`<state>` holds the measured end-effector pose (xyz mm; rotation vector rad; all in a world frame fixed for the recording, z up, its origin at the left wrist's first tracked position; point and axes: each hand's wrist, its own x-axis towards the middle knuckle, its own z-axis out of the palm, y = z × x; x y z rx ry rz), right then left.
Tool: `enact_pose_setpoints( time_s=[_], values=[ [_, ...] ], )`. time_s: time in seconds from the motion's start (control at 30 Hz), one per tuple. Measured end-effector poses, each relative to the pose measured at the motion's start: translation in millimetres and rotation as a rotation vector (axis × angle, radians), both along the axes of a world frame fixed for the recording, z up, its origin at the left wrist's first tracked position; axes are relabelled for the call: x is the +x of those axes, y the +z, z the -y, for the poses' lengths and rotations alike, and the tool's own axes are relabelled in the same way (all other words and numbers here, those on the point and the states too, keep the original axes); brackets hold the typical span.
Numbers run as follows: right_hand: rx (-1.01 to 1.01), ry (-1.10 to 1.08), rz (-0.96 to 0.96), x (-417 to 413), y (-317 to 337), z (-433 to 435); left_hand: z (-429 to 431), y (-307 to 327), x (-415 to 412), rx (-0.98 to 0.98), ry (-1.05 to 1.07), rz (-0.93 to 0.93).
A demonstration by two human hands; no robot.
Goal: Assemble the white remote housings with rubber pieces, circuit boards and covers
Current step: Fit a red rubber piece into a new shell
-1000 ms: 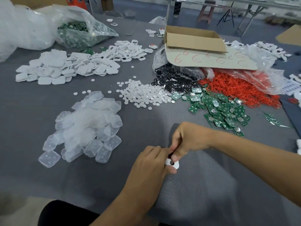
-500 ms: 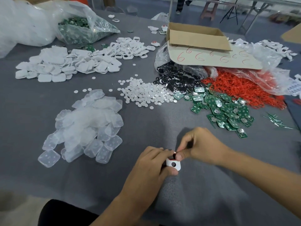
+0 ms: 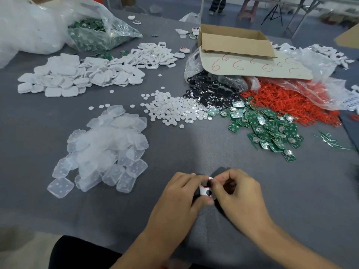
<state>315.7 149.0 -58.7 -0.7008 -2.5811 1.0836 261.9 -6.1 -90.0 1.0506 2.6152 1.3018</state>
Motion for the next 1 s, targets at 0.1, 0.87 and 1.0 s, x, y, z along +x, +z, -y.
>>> enact_pose_setpoints(
  time_s=[0.1,0.87,1.0],
  values=[
    [0.074,0.032,-0.045,0.9,-3.5,2.5,0.1,0.2,0.7,-0.013,0.008,-0.021],
    [-0.009,0.352,0.062,-8.7,25.9,-19.1,0.1,-1.8,-4.6,0.047,0.036,0.070],
    [-0.344,0.277,0.000,-0.5,25.9,-11.9,0.3,1.3,-5.5,0.194,0.051,0.117]
  ],
)
